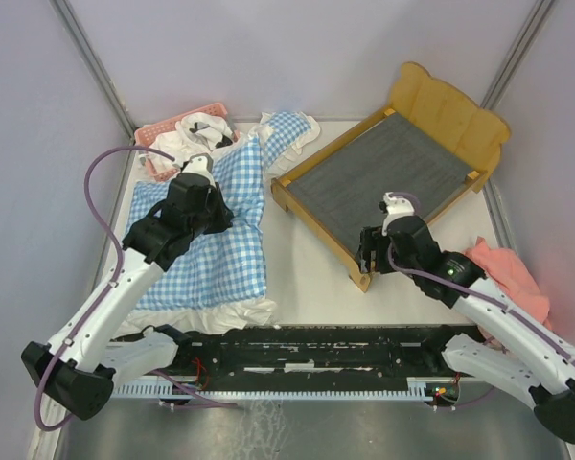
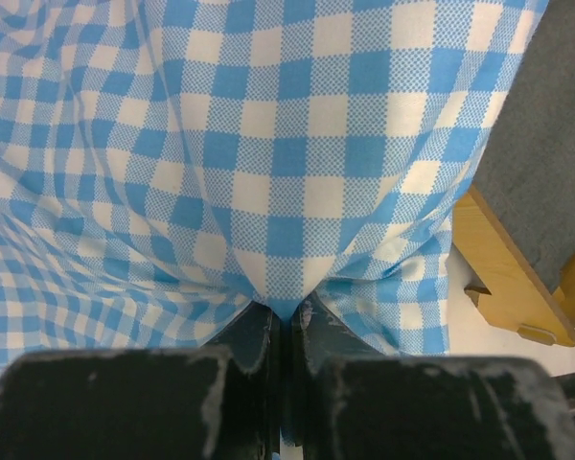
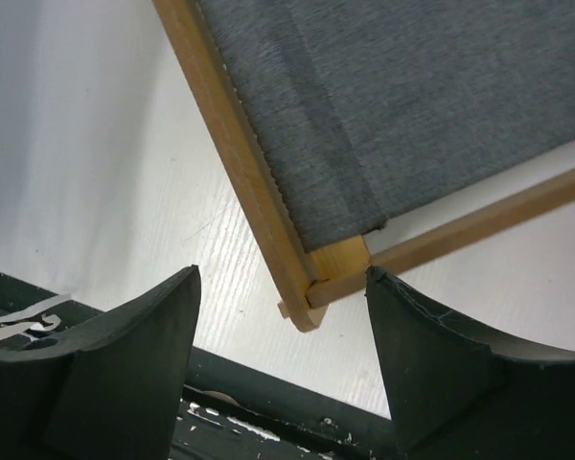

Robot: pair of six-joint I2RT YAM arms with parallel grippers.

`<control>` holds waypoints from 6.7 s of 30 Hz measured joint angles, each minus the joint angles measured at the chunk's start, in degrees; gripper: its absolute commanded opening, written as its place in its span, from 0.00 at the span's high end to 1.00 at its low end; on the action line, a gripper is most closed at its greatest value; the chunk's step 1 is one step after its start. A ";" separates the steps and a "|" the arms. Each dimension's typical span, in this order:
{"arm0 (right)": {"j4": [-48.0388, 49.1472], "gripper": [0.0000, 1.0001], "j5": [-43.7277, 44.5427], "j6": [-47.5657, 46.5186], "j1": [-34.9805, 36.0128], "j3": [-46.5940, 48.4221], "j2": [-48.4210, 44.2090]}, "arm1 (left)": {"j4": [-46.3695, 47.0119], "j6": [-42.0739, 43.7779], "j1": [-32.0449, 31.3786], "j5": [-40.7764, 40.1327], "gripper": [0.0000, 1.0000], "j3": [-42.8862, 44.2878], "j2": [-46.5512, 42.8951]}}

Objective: Set up the pet bed
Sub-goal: Pick up the mattress at the center of the board, then move the bed frame to the center of the board, then place the mattress on the bed frame.

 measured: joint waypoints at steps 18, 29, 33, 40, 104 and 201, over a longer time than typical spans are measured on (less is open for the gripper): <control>9.84 0.47 -12.15 -8.79 0.09 3.15 22.45 | -5.46 3.43 0.00 -9.70 0.97 8.50 -6.99; 15.76 0.54 -13.14 -16.70 0.09 6.01 27.54 | -7.89 4.83 0.00 -15.37 0.97 11.50 -9.97; 16.76 0.63 -14.16 -20.59 0.09 7.56 29.73 | -8.92 4.85 0.00 -16.09 0.97 12.63 -11.02; 18.69 0.77 -14.12 -20.55 0.04 8.87 32.04 | -9.35 4.87 0.00 -16.92 0.97 15.21 -11.13; 20.41 0.05 -11.21 10.54 25.16 20.72 19.45 | 5.18 4.15 0.00 -7.52 0.97 5.40 2.91; 0.59 0.98 5.31 -14.73 -13.49 13.73 7.06 | 22.34 10.88 12.15 35.63 0.97 23.39 44.02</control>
